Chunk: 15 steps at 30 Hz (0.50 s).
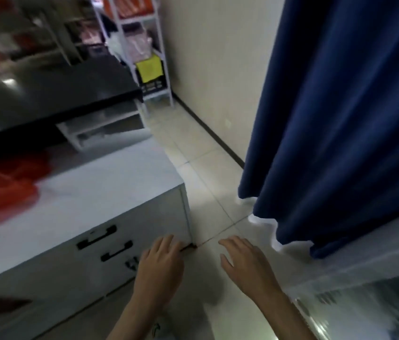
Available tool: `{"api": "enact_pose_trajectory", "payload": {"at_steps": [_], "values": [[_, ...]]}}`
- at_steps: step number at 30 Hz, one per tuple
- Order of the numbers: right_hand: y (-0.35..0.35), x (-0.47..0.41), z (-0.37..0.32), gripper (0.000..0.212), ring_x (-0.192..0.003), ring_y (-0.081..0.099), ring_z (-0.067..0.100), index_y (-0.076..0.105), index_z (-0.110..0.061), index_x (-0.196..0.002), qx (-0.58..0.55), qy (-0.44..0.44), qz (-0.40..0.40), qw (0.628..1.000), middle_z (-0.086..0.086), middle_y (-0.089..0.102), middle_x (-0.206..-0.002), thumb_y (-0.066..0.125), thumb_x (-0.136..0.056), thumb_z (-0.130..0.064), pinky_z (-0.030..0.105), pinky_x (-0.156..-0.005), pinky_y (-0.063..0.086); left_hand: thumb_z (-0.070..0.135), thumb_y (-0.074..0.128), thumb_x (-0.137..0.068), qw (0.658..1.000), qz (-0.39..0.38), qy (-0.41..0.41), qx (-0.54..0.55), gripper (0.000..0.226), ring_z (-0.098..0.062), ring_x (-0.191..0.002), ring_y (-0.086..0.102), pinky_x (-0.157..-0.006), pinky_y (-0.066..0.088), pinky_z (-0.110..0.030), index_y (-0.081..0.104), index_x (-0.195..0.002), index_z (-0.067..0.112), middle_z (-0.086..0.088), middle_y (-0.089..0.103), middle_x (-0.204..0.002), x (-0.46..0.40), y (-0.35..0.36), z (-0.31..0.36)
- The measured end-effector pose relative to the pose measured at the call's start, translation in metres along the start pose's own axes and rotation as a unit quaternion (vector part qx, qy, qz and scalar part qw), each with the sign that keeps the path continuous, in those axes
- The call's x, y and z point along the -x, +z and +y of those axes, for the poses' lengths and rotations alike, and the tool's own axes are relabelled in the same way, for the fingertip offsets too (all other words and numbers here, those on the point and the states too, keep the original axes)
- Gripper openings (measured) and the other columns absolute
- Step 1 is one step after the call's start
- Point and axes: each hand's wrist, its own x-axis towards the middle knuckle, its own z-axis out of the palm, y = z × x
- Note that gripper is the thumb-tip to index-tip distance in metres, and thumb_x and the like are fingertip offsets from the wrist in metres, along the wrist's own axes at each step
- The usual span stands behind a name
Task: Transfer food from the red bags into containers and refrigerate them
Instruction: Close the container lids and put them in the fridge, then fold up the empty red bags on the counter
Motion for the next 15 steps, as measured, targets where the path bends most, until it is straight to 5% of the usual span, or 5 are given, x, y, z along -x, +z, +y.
{"api": "enact_pose_trajectory", "payload": {"at_steps": [6, 15], "values": [[0.031, -0.066, -0.115, 0.033, -0.1, 0.064, 0.015, 0.063, -0.027, -0.127, 0.001, -0.101, -0.023, 0.995, -0.008, 0.067, -0.114, 0.051, -0.098, -0.036, 0.031, -0.08, 0.054, 0.023, 0.084, -0.07, 0.991, 0.006, -0.134, 0.01, 0.034, -0.029, -0.105, 0.066, -0.066, 0.056, -0.039, 0.068, -0.1, 0.021, -0.004, 0.067, -0.116, 0.051, -0.001, -0.131], [0.1, -0.142, -0.294, 0.026, -0.1, 0.064, 0.013, 0.064, -0.028, -0.123, -0.019, -0.182, -0.085, 0.979, -0.01, 0.065, -0.112, 0.055, -0.099, -0.034, 0.028, -0.076, 0.054, 0.023, 0.08, -0.076, 0.977, 0.053, -0.205, 0.035, 0.025, -0.026, -0.095, 0.065, -0.063, 0.053, -0.037, 0.066, -0.096, 0.022, -0.001, 0.066, -0.114, 0.104, -0.014, -0.306]]}}
